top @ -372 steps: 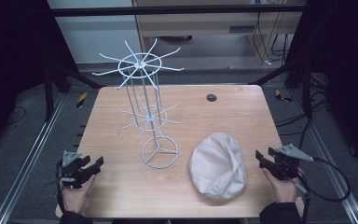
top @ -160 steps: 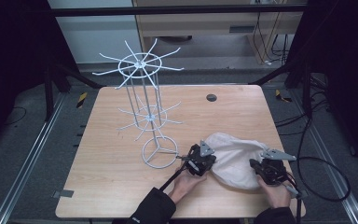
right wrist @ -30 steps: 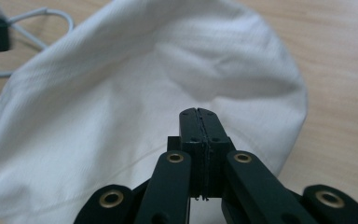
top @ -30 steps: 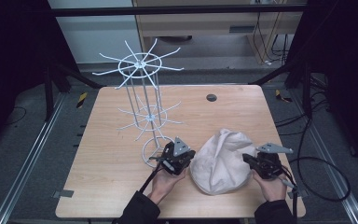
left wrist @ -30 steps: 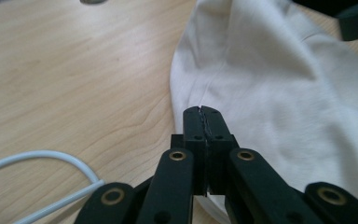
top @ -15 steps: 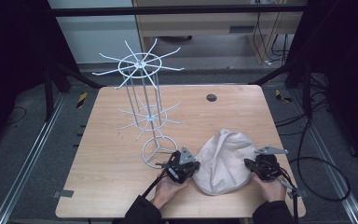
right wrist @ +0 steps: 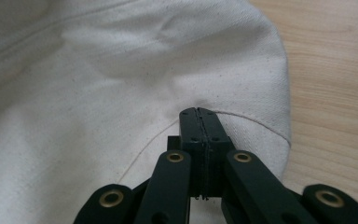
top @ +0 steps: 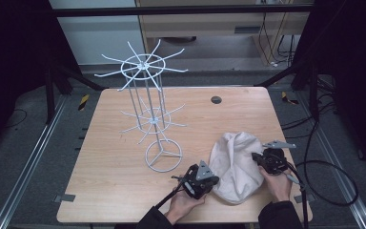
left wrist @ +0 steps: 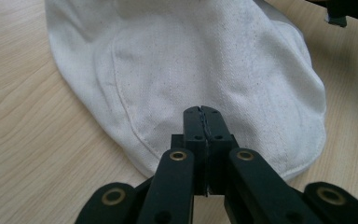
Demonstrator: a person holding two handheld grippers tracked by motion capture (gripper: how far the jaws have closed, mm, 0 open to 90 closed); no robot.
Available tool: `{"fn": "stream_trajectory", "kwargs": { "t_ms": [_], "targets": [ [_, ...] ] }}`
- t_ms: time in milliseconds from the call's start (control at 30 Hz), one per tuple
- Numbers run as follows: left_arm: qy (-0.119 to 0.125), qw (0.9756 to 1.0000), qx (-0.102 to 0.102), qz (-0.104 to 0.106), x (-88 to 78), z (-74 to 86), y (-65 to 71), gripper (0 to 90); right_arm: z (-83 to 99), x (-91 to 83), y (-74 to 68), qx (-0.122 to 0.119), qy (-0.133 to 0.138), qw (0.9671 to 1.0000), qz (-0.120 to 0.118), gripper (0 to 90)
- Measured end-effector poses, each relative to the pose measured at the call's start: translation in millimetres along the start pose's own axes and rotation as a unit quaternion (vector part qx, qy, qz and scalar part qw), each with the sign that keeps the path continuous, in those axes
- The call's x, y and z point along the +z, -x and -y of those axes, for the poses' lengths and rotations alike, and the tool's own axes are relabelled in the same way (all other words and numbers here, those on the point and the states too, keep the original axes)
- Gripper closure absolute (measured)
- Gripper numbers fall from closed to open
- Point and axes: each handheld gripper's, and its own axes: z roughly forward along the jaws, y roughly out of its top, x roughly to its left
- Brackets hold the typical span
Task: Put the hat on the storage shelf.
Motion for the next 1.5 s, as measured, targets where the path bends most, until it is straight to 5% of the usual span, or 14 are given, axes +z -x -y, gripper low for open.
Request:
{"fn": "stream_trajectory", "kwargs": {
  "t_ms": [167, 500, 900, 1033, 1067, 1100, 1133, 1167, 1200, 1233, 1267, 1300, 1400, 1500],
  "targets": [
    [0.004, 0.9999, 0.007, -0.011, -15.3, -4.4, -1.8, 90.0, -2.2, -12.2, -2.0, -0.005, 0.019, 0.9998, 0.003, 90.0],
    [0.016, 0.9961, -0.007, -0.086, -98.3, -7.1, -34.2, 82.3, -11.6, -54.4, -11.5, 0.007, 0.057, 0.9984, 0.002, 82.1],
    [0.029, 0.9825, -0.052, -0.176, -177.2, 40.4, -70.2, 64.3, -23.3, -79.6, -33.0, 0.005, 0.052, 0.9986, -0.002, 67.3],
    [0.031, 0.9749, -0.073, -0.208, -197.7, 58.2, -86.3, 58.6, -26.4, -85.2, -42.9, 0.006, 0.043, 0.9990, -0.004, 60.7],
    [0.036, 0.9701, -0.086, -0.224, -206.5, 67.0, -96.5, 56.7, -27.4, -85.6, -44.9, 0.005, 0.043, 0.9990, -0.006, 59.7],
    [0.036, 0.9701, -0.086, -0.224, -206.5, 67.0, -96.5, 54.7, -27.4, -85.6, -44.9, 0.005, 0.043, 0.9990, -0.006, 59.7],
    [0.037, 0.9640, -0.102, -0.243, -213.4, 76.4, -107.9, 53.5, -30.5, -85.9, -51.1, 0.004, 0.036, 0.9993, -0.008, 57.0],
    [0.037, 0.9640, -0.102, -0.243, -213.4, 76.4, -107.9, 52.2, -30.5, -85.9, -51.1, 0.004, 0.036, 0.9993, -0.008, 57.0],
    [0.037, 0.9572, -0.118, -0.261, -218.4, 86.7, -119.1, 50.7, -34.4, -85.5, -58.0, -0.007, 0.031, 0.9995, -0.005, 54.9],
    [0.037, 0.9572, -0.118, -0.261, -218.4, 86.7, -119.1, 49.2, -34.4, -85.5, -58.0, -0.007, 0.031, 0.9995, -0.005, 54.9],
    [0.035, 0.9513, -0.133, -0.276, -221.9, 97.3, -129.1, 48.1, -38.8, -85.1, -65.9, -0.010, 0.027, 0.9996, -0.004, 52.8],
    [0.035, 0.9513, -0.133, -0.276, -221.9, 97.3, -129.1, 47.4, -38.8, -85.1, -65.9, -0.010, 0.027, 0.9996, -0.004, 52.8],
    [0.030, 0.9424, -0.161, -0.292, -227.1, 112.1, -144.3, 45.8, -47.3, -82.7, -79.2, -0.014, 0.023, 0.9996, -0.002, 48.2],
    [0.030, 0.9387, -0.169, -0.299, -229.3, 117.4, -148.9, 45.1, -50.9, -81.3, -85.4, -0.018, 0.022, 0.9996, -0.004, 47.0]
  ]
}}
